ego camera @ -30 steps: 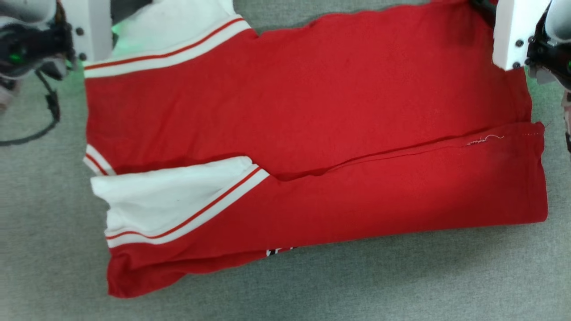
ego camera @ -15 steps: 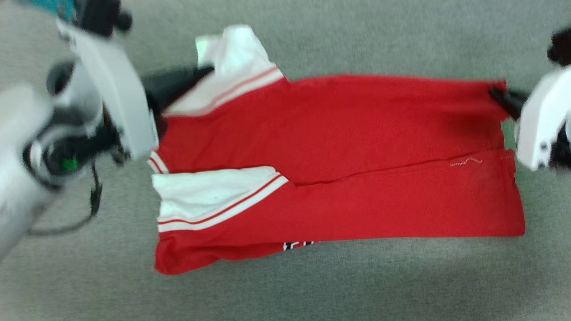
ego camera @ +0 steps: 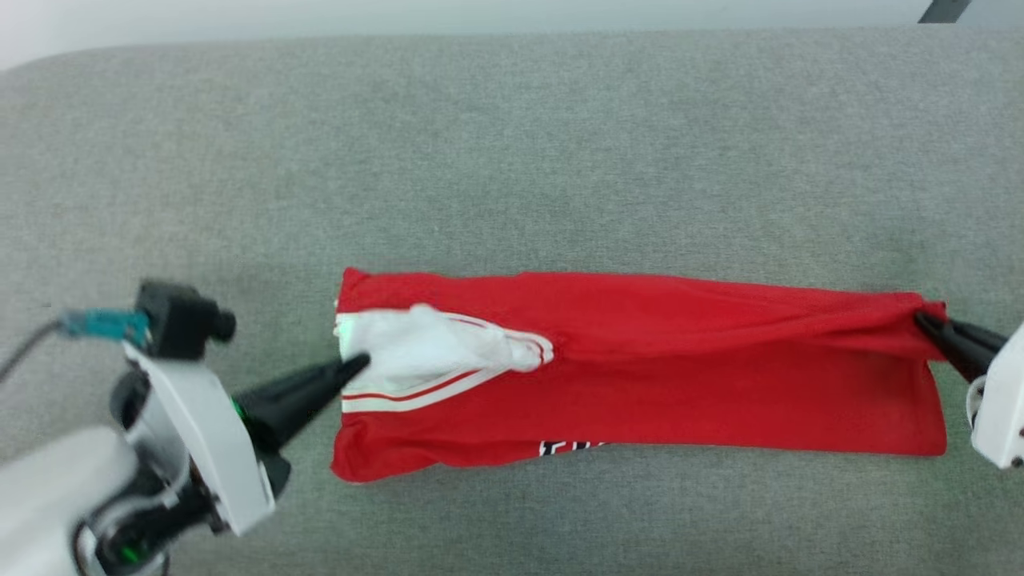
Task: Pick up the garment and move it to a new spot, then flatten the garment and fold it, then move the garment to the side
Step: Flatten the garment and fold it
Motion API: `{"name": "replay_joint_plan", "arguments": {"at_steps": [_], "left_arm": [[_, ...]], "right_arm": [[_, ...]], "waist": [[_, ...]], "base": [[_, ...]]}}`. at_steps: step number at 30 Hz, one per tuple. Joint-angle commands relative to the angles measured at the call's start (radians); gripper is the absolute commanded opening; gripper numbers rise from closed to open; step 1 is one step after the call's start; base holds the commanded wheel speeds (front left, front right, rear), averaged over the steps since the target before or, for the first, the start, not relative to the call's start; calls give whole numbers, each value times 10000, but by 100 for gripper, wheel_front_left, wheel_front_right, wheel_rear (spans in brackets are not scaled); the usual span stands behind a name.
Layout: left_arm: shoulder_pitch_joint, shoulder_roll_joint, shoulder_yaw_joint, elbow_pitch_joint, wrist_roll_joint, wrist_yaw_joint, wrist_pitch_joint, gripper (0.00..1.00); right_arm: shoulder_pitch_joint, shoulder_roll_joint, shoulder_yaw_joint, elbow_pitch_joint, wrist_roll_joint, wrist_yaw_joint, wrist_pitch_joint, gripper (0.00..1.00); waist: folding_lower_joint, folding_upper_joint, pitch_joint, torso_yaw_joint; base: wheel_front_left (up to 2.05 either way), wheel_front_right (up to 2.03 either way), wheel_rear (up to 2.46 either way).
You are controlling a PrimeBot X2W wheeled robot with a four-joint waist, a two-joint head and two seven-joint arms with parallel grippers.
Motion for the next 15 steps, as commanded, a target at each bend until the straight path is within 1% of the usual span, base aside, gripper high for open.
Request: {"name": "replay_joint_plan", "arguments": {"at_steps": [1,2,3,4,5,6,9,14,15], "left_arm": [[402,-143,-153,78,184,22,-274,0],[546,-212,-208,113,218,22,-382,2],[700,-315,-240,199,102,22,-515,11],[812,-417,-258,313,28,22,-647,10],[918,-513,-286,461,-10,22,-744,4],[987,-594,-322,645,62,22,-814,0],[1156,-1011,-415,1251,86,22,-970,0],[1321,-1512,-513,2062,146,22,-1178,0],[1342,-1562,-541,2227,275,22,-1212,0]], "right_arm": [[412,106,-249,-115,-128,-16,-128,0],[536,140,-317,-166,-195,-16,-195,0],[619,205,-405,-179,-295,-16,-274,0],[669,285,-480,-148,-400,-16,-359,0],[712,380,-515,-75,-460,-16,-440,0],[728,456,-515,20,-453,-16,-519,0],[639,563,-326,395,-675,-16,-739,0],[341,734,95,1037,-759,-16,-1075,0],[295,718,195,1125,-776,-16,-1159,13]], "waist": [[0,0,40,83],[0,0,93,90],[0,0,149,89],[0,0,203,80],[0,0,249,67],[0,0,291,46],[0,0,379,-2],[0,0,407,-83],[0,0,383,-85]], "base": [[0,0,0],[0,0,0],[0,0,0],[0,0,0],[0,0,0],[0,0,0],[0,0,0],[0,0,0],[0,0,0]]}}
